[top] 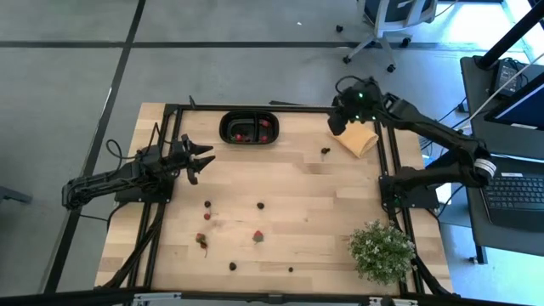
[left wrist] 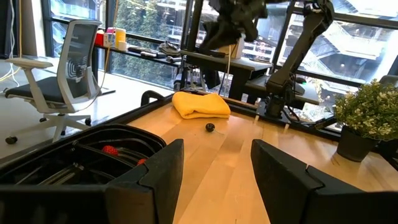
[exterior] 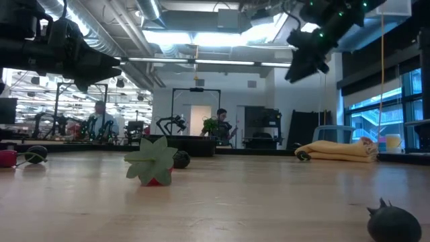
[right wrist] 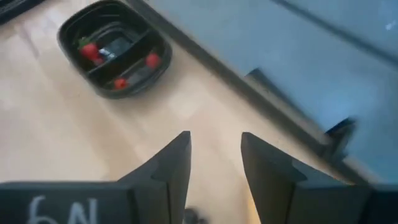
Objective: Pick and placing Produce into tupperware
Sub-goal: Put the top black cherry into the black bin
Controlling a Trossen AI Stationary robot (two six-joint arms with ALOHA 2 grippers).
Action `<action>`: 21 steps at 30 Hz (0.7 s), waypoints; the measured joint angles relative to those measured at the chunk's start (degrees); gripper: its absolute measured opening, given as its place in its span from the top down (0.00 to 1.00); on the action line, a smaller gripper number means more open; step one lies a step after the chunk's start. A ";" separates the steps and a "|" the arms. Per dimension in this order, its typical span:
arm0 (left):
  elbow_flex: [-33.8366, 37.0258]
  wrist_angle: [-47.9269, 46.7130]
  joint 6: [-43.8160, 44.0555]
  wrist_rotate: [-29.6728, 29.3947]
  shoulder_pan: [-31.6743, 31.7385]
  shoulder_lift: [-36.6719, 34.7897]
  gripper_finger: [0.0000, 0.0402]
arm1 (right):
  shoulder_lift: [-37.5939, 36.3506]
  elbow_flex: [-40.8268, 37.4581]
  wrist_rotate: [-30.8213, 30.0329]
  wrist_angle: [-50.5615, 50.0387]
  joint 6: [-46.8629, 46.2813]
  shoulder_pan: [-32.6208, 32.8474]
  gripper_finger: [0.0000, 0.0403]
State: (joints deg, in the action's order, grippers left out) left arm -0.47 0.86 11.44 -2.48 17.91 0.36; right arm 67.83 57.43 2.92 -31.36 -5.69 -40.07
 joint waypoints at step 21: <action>0.01 0.00 -0.01 0.00 0.01 0.00 0.55 | 0.40 -13.75 6.14 2.34 -4.69 0.91 0.27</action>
State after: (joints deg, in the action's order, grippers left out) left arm -0.46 0.86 11.43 -2.48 17.92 0.36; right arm 68.23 43.68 9.06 -29.02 -10.39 -39.16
